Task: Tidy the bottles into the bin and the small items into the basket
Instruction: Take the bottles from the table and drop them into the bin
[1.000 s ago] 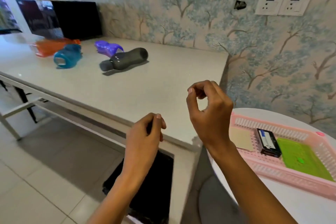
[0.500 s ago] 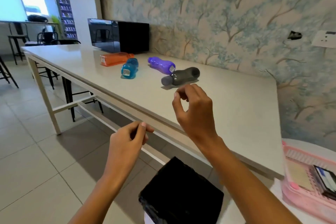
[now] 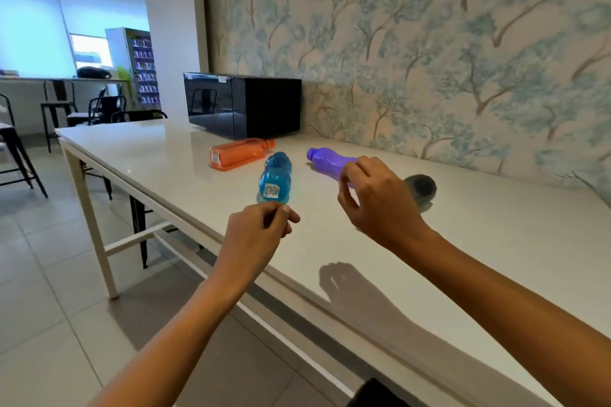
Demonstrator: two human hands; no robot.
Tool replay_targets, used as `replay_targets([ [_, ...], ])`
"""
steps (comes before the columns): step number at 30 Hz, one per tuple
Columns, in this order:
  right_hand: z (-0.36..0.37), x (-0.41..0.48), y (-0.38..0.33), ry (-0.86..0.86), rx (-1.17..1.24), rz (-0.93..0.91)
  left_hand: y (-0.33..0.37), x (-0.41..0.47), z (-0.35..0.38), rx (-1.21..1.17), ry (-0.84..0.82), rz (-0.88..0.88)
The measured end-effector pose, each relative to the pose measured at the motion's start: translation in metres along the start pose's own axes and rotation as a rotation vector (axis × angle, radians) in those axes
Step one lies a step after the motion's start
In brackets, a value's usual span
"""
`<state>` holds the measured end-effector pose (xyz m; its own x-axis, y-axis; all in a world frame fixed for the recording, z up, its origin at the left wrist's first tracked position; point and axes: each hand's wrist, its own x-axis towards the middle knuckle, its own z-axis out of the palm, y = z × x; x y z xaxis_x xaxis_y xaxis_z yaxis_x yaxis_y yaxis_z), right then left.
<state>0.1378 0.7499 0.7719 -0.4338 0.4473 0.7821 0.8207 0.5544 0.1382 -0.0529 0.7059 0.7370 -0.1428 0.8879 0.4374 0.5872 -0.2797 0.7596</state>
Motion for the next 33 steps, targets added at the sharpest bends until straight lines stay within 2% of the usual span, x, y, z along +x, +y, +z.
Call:
replay_targets([
  [7,0.08,0.041,0.013,-0.087,-0.02,0.198,-0.06,0.119,-0.009,0.095,0.024,0.066],
  [15,0.125,0.066,0.026,-0.069,-0.174,0.318,-0.103,0.227,0.019,0.148,-0.145,0.082],
  [20,0.148,0.07,0.025,-0.057,-0.374,0.433,-0.131,0.263,0.041,0.199,-0.256,0.132],
  [25,0.166,0.065,0.02,-0.173,-0.543,0.684,-0.153,0.283,0.056,0.341,-0.384,0.079],
  [29,0.176,0.057,0.021,-0.309,-0.614,0.954,-0.165,0.288,0.069,0.133,-0.424,0.035],
  [33,0.175,0.046,0.027,-0.396,-0.578,1.165,-0.171,0.287,0.081,0.087,-0.467,-0.029],
])
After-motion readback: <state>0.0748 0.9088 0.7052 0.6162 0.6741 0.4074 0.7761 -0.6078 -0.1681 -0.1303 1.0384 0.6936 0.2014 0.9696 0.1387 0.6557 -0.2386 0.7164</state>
